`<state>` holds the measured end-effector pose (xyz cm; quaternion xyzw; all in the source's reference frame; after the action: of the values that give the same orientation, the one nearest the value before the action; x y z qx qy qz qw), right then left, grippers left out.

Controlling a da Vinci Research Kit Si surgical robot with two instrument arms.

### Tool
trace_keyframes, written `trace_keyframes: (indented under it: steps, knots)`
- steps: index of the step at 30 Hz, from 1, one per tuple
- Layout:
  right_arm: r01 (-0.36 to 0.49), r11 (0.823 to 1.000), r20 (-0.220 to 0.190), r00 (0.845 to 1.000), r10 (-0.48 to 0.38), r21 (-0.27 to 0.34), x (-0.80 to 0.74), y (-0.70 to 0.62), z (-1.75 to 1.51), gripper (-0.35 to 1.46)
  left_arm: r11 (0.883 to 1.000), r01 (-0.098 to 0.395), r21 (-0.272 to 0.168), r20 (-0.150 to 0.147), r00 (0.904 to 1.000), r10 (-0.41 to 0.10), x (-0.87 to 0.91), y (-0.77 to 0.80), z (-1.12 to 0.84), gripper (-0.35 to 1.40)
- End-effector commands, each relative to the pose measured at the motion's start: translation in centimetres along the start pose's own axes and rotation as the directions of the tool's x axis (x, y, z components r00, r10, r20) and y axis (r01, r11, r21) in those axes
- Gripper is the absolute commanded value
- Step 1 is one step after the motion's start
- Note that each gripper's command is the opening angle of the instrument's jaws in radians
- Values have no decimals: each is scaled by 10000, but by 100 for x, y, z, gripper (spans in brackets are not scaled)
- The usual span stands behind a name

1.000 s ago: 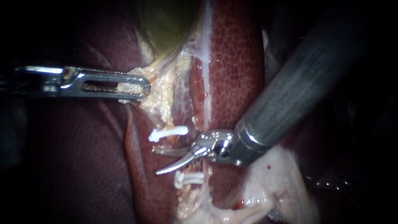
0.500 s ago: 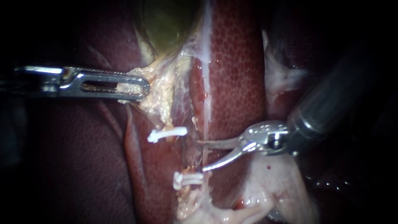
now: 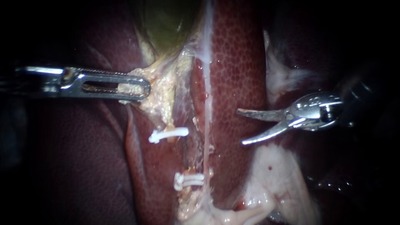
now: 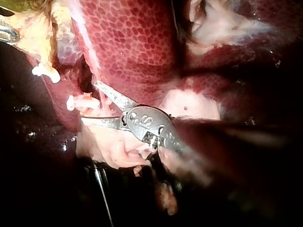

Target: Go back from the cut left tube

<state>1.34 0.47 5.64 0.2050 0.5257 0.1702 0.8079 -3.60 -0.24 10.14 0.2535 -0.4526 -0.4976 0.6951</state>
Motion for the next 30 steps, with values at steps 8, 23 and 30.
trace_keyframes:
  steps: [8, 23, 30]
  knots:
    - [97, 9998, 87, 9999, -95, -188, 3, -2, -6, 143, 10000, -12, -30, 20, 10000, 13, 3, 1, 5, -5]
    - [114, 9999, 59, 9999, -114, -43, 2, -3, -4, 143, 9998, -208, -36, -199, 9996, 208, 31, 15, 68, -5]
    - [113, 9999, 58, 9999, -112, -47, 3, -4, -3, 143, 9995, -329, 28, -322, 9989, 329, 39, 15, 89, -5]
